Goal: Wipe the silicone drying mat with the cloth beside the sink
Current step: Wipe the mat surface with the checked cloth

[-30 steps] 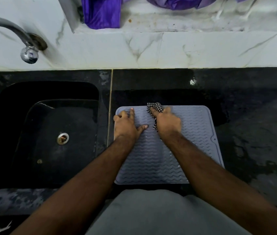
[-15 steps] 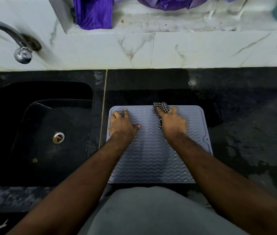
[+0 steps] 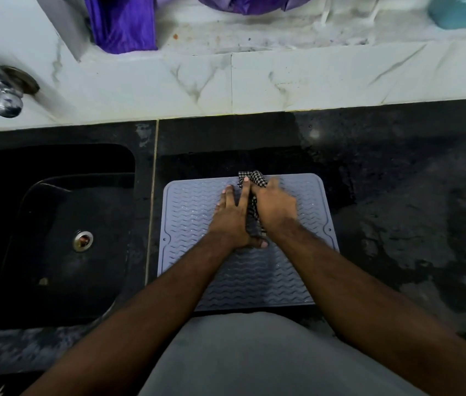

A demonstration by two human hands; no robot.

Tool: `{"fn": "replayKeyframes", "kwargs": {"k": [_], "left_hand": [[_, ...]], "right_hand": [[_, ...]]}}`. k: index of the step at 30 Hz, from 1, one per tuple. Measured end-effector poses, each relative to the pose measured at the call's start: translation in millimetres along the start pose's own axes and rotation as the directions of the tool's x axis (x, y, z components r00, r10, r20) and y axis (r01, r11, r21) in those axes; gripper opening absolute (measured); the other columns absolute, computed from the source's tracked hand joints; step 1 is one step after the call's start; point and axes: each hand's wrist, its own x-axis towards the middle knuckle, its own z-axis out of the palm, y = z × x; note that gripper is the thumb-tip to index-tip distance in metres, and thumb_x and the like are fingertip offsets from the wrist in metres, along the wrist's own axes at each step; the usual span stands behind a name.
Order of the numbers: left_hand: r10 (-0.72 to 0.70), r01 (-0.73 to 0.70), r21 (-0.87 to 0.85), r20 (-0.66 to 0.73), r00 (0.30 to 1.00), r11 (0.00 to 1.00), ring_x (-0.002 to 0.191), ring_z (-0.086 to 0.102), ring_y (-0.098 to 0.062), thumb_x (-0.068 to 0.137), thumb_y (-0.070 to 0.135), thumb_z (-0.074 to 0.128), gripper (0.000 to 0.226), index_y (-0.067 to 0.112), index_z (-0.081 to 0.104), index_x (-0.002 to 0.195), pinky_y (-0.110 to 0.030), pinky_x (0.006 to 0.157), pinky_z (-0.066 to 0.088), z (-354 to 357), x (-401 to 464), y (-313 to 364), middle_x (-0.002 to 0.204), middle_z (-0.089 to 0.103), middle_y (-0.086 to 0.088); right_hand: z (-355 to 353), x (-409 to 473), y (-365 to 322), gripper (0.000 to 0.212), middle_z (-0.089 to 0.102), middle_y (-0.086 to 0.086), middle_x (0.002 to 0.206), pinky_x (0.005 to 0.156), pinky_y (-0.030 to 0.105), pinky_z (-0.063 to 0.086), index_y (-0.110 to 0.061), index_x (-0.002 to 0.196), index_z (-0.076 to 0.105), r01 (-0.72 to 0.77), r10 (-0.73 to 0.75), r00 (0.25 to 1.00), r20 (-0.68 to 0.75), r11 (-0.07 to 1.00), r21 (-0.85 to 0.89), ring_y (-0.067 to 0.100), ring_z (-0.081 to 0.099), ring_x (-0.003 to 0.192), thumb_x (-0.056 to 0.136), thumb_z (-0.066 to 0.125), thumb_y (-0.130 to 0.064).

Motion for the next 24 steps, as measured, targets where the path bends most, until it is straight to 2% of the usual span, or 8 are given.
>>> {"fn": "replayKeyframes", "kwargs": {"k": [4,8,12,16,19,24], "left_hand": [[-0.081,0.079,0.052,0.022,0.996,0.995,0.154,-0.008,-0.04,0.046,0.06,0.094,0.167,0.031,-0.031,0.152,-0.055,0.123,0.009,-4,4,10,0.165,-0.017,-0.023],[-0.142,0.134,0.115,0.062,0.988,0.984,0.154,-0.009,-0.038,0.048,0.059,0.095,0.167,0.03,-0.032,0.152,-0.056,0.123,0.01,-8,7,17,0.165,-0.019,-0.021],[-0.178,0.161,0.156,0.105,0.978,0.975,0.153,-0.013,-0.039,0.049,0.058,0.094,0.162,0.033,-0.027,0.154,-0.059,0.123,0.008,-10,10,23,0.163,-0.023,-0.021],[-0.193,0.171,0.185,0.111,0.975,0.968,0.152,-0.017,-0.039,0.05,0.062,0.092,0.156,0.031,-0.016,0.158,-0.06,0.122,0.006,-9,11,25,0.163,-0.024,-0.021],[-0.195,0.175,0.176,0.102,0.975,0.969,0.153,-0.016,-0.038,0.049,0.062,0.093,0.156,0.032,-0.015,0.158,-0.06,0.122,0.007,-7,12,24,0.164,-0.023,-0.019],[-0.195,0.179,0.159,0.093,0.976,0.971,0.154,-0.008,-0.037,0.047,0.062,0.093,0.156,0.033,-0.012,0.159,-0.06,0.122,0.012,-8,11,22,0.164,-0.022,-0.016]], "right_hand": [[0,0,11,0.052,0.045,0.011,0.115,0.069,0.041,0.052,-0.046,0.149,0.032,-0.014,0.014,1.0,-0.011,1.0,-0.015,0.028,0.063,0.09,0.104,0.045,-0.024],[-1,-1,35,0.057,0.044,0.012,0.119,0.072,0.042,0.053,-0.046,0.153,0.024,-0.026,0.026,1.0,-0.003,0.999,-0.03,0.029,0.063,0.091,0.105,0.041,-0.021],[-3,-3,63,0.054,0.044,0.013,0.125,0.078,0.043,0.054,-0.047,0.153,0.023,-0.048,0.048,0.999,-0.005,0.999,-0.018,0.031,0.062,0.097,0.106,0.037,-0.023],[-6,-8,84,0.054,0.041,0.013,0.129,0.068,0.041,0.047,-0.048,0.152,0.024,-0.099,0.099,0.995,-0.012,0.995,-0.019,0.031,0.06,0.1,0.106,0.034,-0.022],[-5,-10,95,0.053,0.039,0.012,0.133,0.068,0.04,0.046,-0.049,0.152,0.025,-0.125,0.124,0.992,-0.031,0.991,-0.048,0.031,0.06,0.1,0.107,0.032,-0.023],[-8,-13,111,0.056,0.041,0.012,0.118,0.061,0.038,0.04,-0.048,0.153,0.024,-0.16,0.157,0.987,-0.032,0.984,-0.082,0.03,0.059,0.092,0.107,0.028,-0.018]]}}
